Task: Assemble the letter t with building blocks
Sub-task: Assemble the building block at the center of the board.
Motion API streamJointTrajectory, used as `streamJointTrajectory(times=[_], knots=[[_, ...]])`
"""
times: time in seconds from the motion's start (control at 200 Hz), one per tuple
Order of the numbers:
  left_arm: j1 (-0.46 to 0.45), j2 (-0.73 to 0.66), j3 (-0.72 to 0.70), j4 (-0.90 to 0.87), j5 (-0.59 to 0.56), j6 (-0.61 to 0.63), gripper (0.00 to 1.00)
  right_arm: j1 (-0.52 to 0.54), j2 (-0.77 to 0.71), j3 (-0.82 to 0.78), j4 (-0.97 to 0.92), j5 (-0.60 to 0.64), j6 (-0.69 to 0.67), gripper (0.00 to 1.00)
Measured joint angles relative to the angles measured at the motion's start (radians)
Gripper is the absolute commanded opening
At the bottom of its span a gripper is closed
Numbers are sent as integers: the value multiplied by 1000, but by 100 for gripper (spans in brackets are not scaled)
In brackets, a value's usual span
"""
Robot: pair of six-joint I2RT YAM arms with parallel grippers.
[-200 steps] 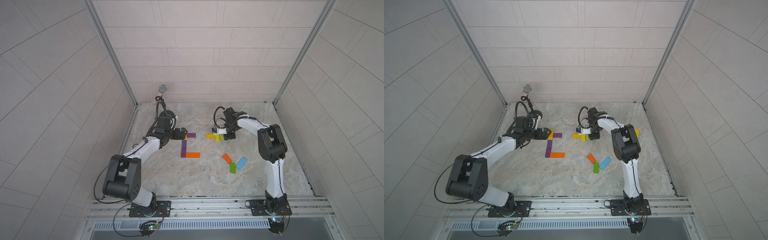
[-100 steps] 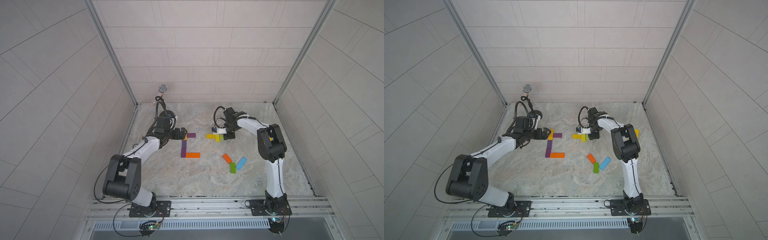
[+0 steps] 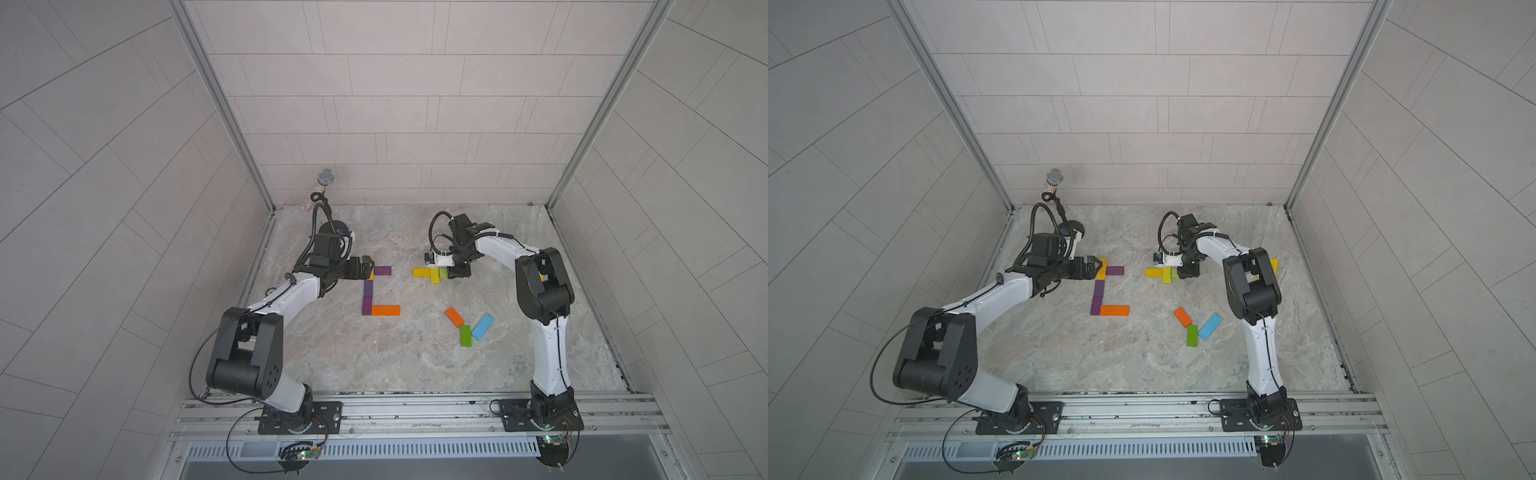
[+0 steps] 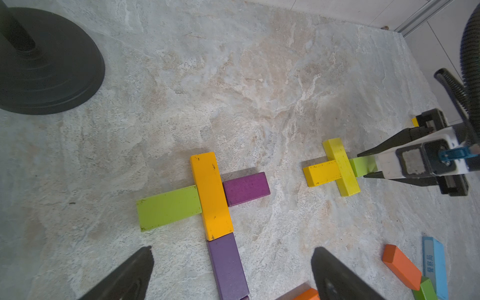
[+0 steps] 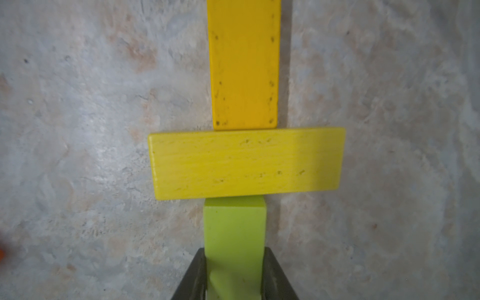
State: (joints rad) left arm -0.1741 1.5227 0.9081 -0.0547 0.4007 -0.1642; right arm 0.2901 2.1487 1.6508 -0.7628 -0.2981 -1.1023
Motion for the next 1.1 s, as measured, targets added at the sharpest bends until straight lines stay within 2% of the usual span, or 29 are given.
streamJointTrajectory(times=[0.355, 0.465, 0.605, 0.685, 1.101], knots=[[0, 0, 0, 6, 0, -1, 100, -1, 0, 0, 1, -13, 3, 26], [0, 0, -2, 6, 0, 0, 100, -1, 0, 0, 5, -12, 3, 31], [0, 1, -4, 5, 0, 0, 100, -1, 0, 0, 13, -12, 2, 44], [0, 3, -5, 6, 0, 0, 100, -1, 0, 0, 18, -13, 5, 48], [2, 8, -6, 5, 0, 0, 100, -1, 1, 0, 23, -13, 6, 51]])
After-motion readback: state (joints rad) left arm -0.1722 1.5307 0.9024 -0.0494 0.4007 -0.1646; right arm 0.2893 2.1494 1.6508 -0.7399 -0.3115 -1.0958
